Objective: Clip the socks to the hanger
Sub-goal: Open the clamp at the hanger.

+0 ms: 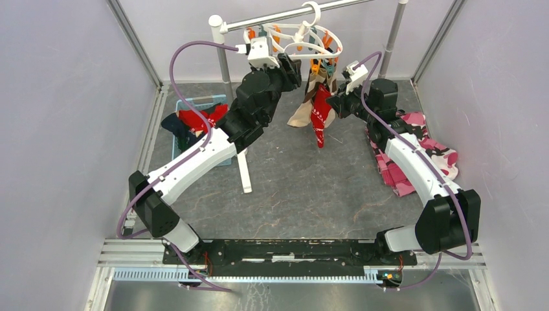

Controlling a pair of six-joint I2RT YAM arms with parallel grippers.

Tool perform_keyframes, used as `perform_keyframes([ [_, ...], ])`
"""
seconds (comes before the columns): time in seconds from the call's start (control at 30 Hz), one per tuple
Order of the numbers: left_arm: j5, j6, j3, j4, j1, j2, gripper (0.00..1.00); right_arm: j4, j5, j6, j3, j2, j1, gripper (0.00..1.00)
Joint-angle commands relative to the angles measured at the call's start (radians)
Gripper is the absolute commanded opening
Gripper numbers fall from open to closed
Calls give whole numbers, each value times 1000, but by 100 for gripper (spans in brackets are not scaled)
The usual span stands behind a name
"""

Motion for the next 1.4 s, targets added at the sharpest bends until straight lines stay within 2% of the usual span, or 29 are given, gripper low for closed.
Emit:
perform_keyframes([
  [0.0,-48,68,1,76,-9,-49,59,50,-12,17,3,-30,-3,0],
  [0.47,-105,96,7,82,-23,-44,59,50,-12,17,1,-29,-5,0],
  [1.0,-100,91,16,72,-27,-44,22,49,-12,17,-2,-33,-5,0],
  [1.07,-101,83,17,70,-27,-46,23,48,-13,17,-2,-33,-5,0],
  [1.27,-108,84,16,66,-27,-53,46,48,-15,17,-4,-35,-6,0],
  [1.37,-94,103,10,84,-28,-57,49,48,-15,17,-4,-35,-6,0],
])
